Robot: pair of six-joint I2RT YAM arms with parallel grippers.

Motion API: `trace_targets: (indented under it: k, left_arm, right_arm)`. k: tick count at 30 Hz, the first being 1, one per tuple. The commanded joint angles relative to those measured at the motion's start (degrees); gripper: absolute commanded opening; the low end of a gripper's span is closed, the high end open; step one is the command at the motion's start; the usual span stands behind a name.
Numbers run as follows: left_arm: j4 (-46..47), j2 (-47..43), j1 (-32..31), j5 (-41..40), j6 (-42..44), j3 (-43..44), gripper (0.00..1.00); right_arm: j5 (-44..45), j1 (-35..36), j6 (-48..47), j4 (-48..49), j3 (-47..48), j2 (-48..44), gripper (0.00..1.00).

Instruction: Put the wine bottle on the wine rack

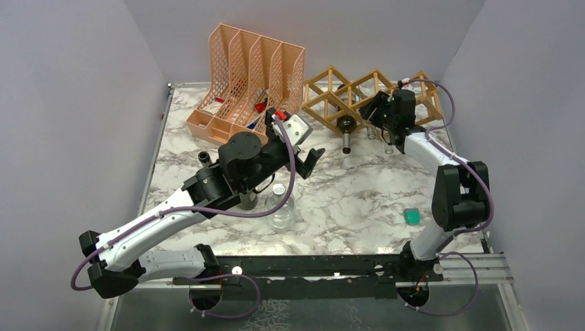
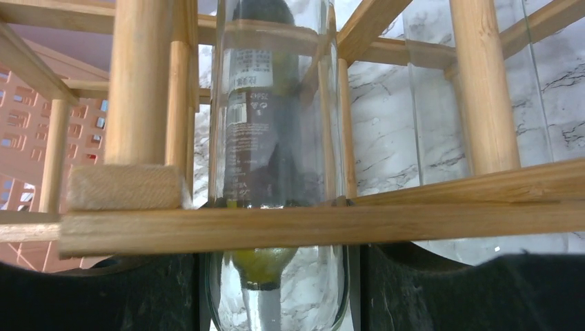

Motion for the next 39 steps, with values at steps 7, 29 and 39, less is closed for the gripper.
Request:
trace_targets:
  k: [7,29,39]
  left_arm:
    - [-1.16,-1.09,-0.13,-1.04,0.06,2.18,0.99]
    - [-1.88,-1.27,-0.15,-2.13,-0.19,2.02,0.99]
    - [-2.01,-1.18,-0.08,-2.45,-0.84,1.86,0.99]
  right_arm:
    - [0.05,-0.4,-0.94,1.44,3.68,2.18,0.66]
    - [5.95,-0.35,-5.75,-12.22,6.49,-3.11,0.87]
    - [2.4,-0.35,-8.0,-21.53,5.08,-9.41,0.86]
